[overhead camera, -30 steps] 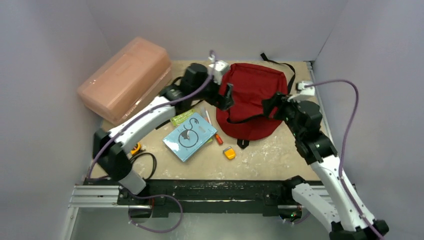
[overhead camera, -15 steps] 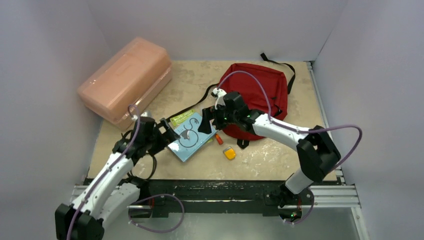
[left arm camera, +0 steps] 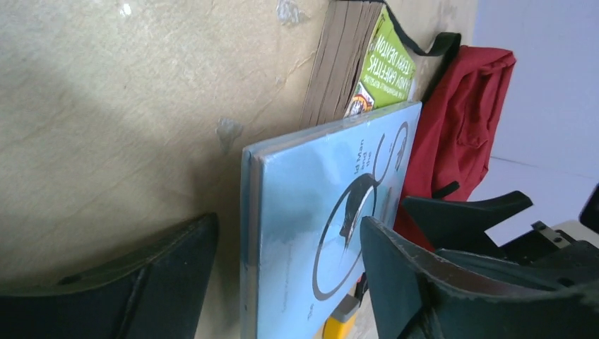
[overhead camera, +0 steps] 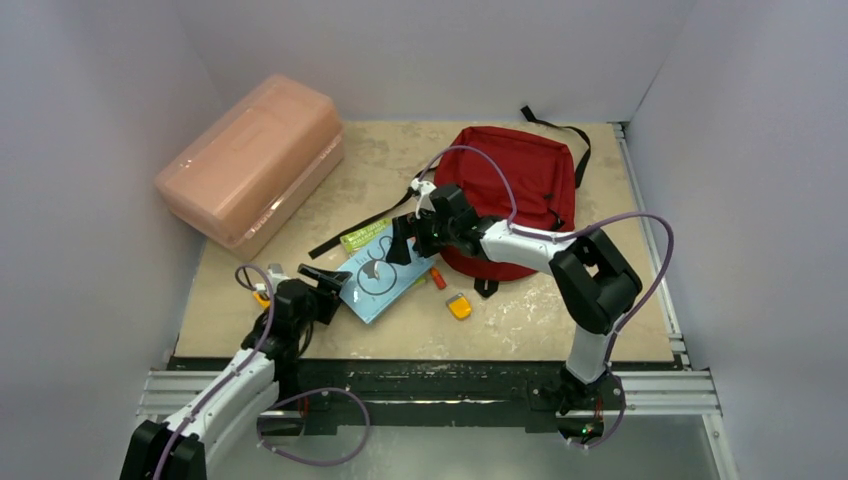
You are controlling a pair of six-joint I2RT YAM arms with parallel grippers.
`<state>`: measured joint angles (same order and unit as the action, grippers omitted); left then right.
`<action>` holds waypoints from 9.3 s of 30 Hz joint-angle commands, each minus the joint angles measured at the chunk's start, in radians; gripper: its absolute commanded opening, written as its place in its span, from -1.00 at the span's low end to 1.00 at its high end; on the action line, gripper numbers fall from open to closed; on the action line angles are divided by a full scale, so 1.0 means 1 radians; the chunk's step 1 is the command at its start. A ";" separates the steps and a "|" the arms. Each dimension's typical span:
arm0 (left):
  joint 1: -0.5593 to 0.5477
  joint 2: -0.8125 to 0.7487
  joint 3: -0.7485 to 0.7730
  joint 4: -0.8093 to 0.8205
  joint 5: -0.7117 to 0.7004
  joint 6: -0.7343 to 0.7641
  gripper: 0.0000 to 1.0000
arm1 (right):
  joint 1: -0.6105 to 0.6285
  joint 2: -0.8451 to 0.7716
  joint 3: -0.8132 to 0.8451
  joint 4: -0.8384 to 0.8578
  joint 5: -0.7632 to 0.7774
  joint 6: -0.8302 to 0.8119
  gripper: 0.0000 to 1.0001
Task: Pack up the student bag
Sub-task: Pick up the book from the center of the board, then place the book in the student bag.
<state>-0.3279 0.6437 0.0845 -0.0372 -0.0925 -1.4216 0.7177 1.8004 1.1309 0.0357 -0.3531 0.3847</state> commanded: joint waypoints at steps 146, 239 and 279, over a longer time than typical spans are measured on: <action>-0.118 0.417 0.567 1.066 0.177 0.128 -1.00 | -0.084 -0.539 -0.510 1.117 0.337 1.198 0.98; -0.168 0.797 0.850 0.978 0.849 0.048 -0.35 | -0.346 -1.061 -0.533 0.243 -0.046 0.743 -1.00; -0.611 1.377 1.496 0.061 0.292 1.694 0.55 | -0.338 -1.349 0.189 -1.312 0.651 0.303 -1.00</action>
<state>-0.9382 1.9991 1.5349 0.0731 0.1207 0.2379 0.3794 0.4168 1.2873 -1.3590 0.3668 0.6781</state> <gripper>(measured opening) 0.824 0.156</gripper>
